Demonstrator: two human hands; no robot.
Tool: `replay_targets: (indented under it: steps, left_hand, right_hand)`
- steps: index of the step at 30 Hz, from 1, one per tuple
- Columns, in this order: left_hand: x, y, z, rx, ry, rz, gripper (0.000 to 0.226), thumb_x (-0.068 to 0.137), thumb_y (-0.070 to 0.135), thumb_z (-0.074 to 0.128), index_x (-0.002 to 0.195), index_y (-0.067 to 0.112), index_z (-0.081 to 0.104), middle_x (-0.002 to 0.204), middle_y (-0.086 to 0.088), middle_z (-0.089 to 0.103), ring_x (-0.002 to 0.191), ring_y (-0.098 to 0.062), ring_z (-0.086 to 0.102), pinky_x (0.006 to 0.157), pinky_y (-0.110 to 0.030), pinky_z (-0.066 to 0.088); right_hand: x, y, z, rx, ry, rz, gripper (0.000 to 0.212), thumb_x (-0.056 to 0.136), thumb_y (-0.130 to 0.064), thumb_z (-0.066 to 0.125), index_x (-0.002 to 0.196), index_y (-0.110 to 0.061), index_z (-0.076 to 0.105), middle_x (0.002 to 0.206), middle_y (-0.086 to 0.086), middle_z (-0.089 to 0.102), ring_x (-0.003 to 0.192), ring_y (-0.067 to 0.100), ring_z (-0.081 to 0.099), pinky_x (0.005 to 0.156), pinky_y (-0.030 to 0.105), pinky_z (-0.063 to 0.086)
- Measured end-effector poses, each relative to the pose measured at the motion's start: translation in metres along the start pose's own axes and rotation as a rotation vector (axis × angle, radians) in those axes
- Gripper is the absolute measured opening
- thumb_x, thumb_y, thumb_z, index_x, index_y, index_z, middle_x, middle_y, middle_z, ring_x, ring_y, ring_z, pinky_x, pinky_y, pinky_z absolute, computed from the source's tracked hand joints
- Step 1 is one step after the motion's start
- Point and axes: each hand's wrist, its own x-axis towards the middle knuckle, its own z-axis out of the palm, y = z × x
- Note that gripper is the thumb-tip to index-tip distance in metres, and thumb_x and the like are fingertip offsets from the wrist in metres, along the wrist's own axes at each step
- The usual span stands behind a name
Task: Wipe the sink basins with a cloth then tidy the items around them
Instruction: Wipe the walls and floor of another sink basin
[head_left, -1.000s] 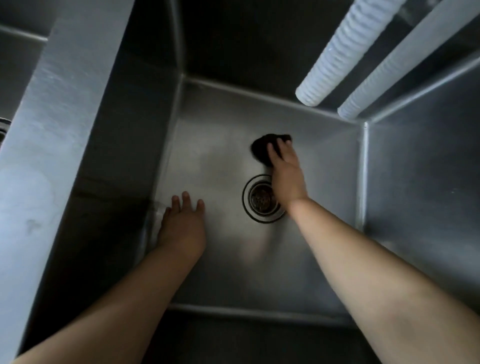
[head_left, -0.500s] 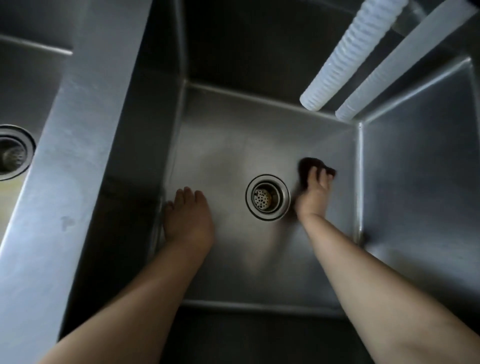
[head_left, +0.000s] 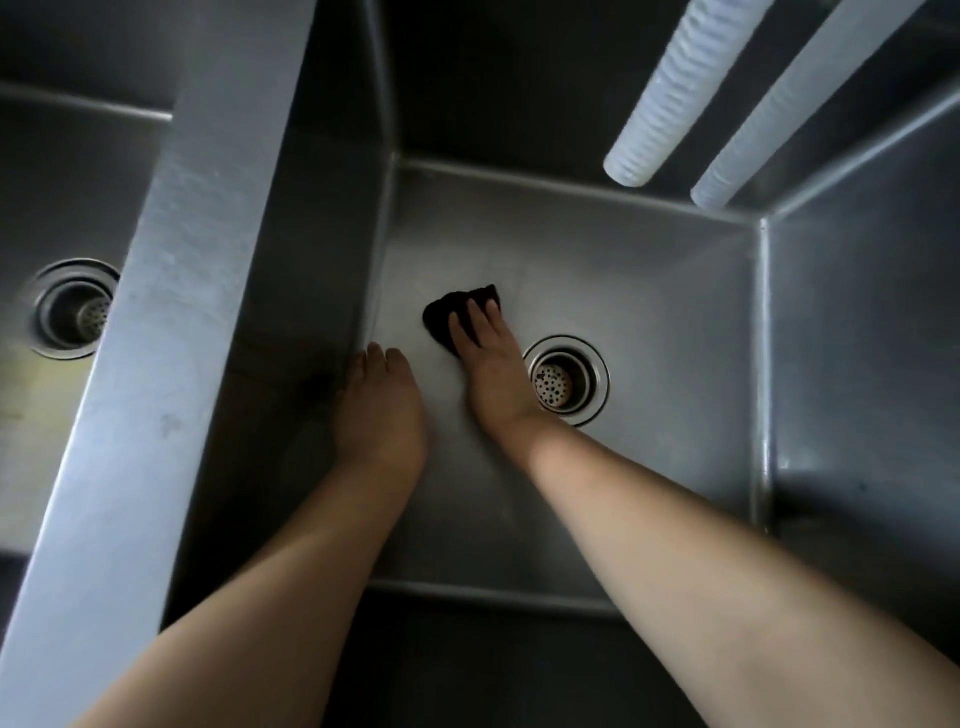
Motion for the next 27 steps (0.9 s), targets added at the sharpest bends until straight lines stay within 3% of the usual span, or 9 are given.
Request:
replay_targets:
  steps: [3, 5, 11, 13, 19, 23, 27]
  left_hand:
    - [0.0, -0.001, 0.0, -0.004, 0.046, 0.007, 0.048, 0.096, 0.002, 0.034, 0.144, 0.004, 0.029, 0.154, -0.014, 0.023, 0.141, -0.027, 0.022, 0.113, -0.033, 0.022]
    - [0.0, -0.002, -0.001, -0.022, 0.064, 0.01, 0.051, 0.096, 0.002, 0.035, 0.145, 0.005, 0.027, 0.155, -0.013, 0.021, 0.142, -0.027, 0.021, 0.113, -0.034, 0.022]
    - [-0.002, -0.003, 0.002, 0.016, 0.057, 0.08, 0.056, 0.091, -0.004, 0.037, 0.146, 0.001, 0.025, 0.155, -0.016, 0.022, 0.143, -0.027, 0.02, 0.117, -0.034, 0.017]
    - [-0.005, 0.0, 0.004, 0.049, 0.021, 0.111, 0.058, 0.09, -0.004, 0.038, 0.146, 0.001, 0.025, 0.155, -0.016, 0.023, 0.143, -0.027, 0.02, 0.116, -0.032, 0.016]
    - [-0.013, 0.013, 0.024, 0.083, -0.092, 0.28, 0.063, 0.086, 0.01, 0.056, 0.145, 0.005, 0.032, 0.152, -0.016, 0.029, 0.14, -0.03, 0.028, 0.115, -0.037, 0.024]
    - [-0.023, 0.029, 0.032, 0.259, -0.211, 0.386, 0.08, 0.086, 0.03, 0.06, 0.15, 0.013, 0.017, 0.157, -0.015, 0.012, 0.144, -0.03, 0.016, 0.114, -0.039, 0.021]
    - [-0.027, 0.046, 0.035, 0.526, -0.314, 0.465, 0.084, 0.091, 0.041, 0.052, 0.151, 0.021, -0.002, 0.158, -0.016, -0.004, 0.145, -0.035, 0.005, 0.115, -0.041, 0.014]
  right_hand:
    - [-0.01, -0.008, 0.01, 0.055, 0.004, -0.052, 0.051, 0.081, 0.01, 0.048, 0.131, 0.001, 0.051, 0.141, 0.028, 0.04, 0.133, 0.049, 0.031, 0.109, 0.043, 0.017]
    - [-0.024, -0.014, 0.015, 0.072, -0.025, -0.096, 0.044, 0.084, 0.005, 0.047, 0.127, 0.001, 0.055, 0.137, 0.028, 0.044, 0.131, 0.049, 0.034, 0.108, 0.044, 0.021]
    - [-0.095, 0.006, 0.019, -0.023, -0.256, -0.461, 0.04, 0.086, -0.01, 0.045, 0.122, -0.009, 0.062, 0.132, 0.018, 0.055, 0.123, 0.041, 0.05, 0.096, 0.05, 0.046]
    - [-0.096, 0.022, 0.008, -0.088, -0.245, -0.482, 0.043, 0.086, -0.012, 0.039, 0.121, -0.009, 0.063, 0.13, 0.017, 0.057, 0.121, 0.04, 0.051, 0.094, 0.049, 0.048]
    - [-0.085, 0.042, -0.024, -0.17, -0.156, -0.262, 0.051, 0.079, -0.009, 0.032, 0.117, -0.005, 0.065, 0.127, 0.018, 0.059, 0.118, 0.039, 0.054, 0.094, 0.047, 0.044]
    - [-0.115, 0.061, -0.033, -0.206, -0.218, -0.292, 0.05, 0.071, -0.004, 0.052, 0.12, -0.008, 0.064, 0.129, 0.016, 0.058, 0.119, 0.037, 0.054, 0.094, 0.044, 0.046]
    - [-0.133, 0.11, -0.063, -0.228, -0.222, -0.255, 0.056, 0.076, -0.002, 0.052, 0.131, -0.011, 0.051, 0.138, 0.017, 0.049, 0.127, 0.038, 0.045, 0.104, 0.046, 0.032]
